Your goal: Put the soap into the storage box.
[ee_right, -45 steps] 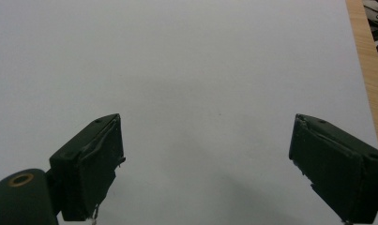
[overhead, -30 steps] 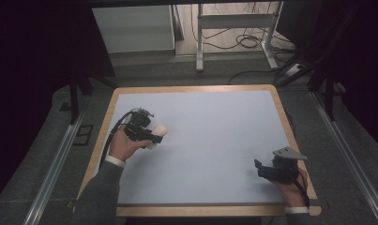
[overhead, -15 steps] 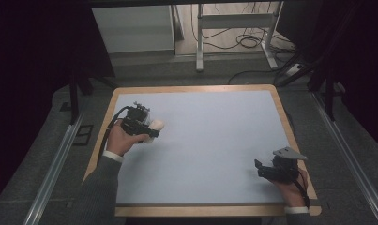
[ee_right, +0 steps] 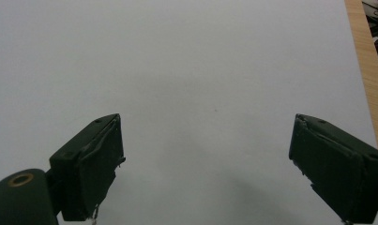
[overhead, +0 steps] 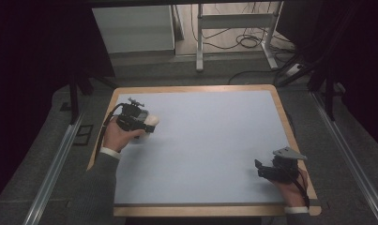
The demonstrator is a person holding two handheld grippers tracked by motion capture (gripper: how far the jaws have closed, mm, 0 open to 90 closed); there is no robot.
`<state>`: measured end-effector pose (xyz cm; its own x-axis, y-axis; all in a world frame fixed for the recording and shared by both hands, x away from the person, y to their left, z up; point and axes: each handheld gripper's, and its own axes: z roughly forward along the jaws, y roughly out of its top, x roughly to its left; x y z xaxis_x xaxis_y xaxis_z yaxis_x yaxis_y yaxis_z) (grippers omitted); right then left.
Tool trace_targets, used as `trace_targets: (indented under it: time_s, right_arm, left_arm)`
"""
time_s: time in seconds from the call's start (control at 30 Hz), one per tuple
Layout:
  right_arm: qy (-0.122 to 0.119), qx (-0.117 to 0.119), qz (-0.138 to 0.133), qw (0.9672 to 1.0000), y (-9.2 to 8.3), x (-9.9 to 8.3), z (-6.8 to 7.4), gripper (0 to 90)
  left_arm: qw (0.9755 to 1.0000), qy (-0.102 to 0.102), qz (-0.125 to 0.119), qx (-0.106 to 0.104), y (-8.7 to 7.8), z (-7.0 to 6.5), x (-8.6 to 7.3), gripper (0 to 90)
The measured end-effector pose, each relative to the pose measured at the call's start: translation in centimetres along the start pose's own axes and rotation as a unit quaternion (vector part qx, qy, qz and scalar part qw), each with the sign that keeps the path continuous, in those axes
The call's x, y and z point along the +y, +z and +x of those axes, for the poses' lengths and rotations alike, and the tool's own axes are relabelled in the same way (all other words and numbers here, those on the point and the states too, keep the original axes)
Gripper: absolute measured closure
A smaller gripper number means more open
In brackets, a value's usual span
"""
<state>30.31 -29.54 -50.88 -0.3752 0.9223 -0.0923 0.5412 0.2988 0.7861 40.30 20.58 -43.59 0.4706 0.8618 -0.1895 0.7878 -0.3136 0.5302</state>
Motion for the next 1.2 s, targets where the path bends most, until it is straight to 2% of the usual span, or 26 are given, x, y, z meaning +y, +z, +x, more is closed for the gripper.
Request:
trace_targets:
  time_s: [0.17,0.67,1.2]
  right_arm:
    - [0.001,0.001,-0.001,1.0,0.0,0.0,0.0,9.9]
    - [0.0,-0.001,0.001,1.0,0.1,0.0,0.0,9.9]
    - [0.003,-0.001,-0.001,1.0,0.0,0.0,-0.1,9.9]
  left_arm:
    - [1.0,-0.004,0.007,0.006,0.2,0.6,0.2,49.6]
    - [0.9993,-0.032,0.005,0.016,0.6,2.5,0.5,49.6]
    - [0.9989,-0.037,0.012,0.028,0.7,3.6,1.1,49.6]
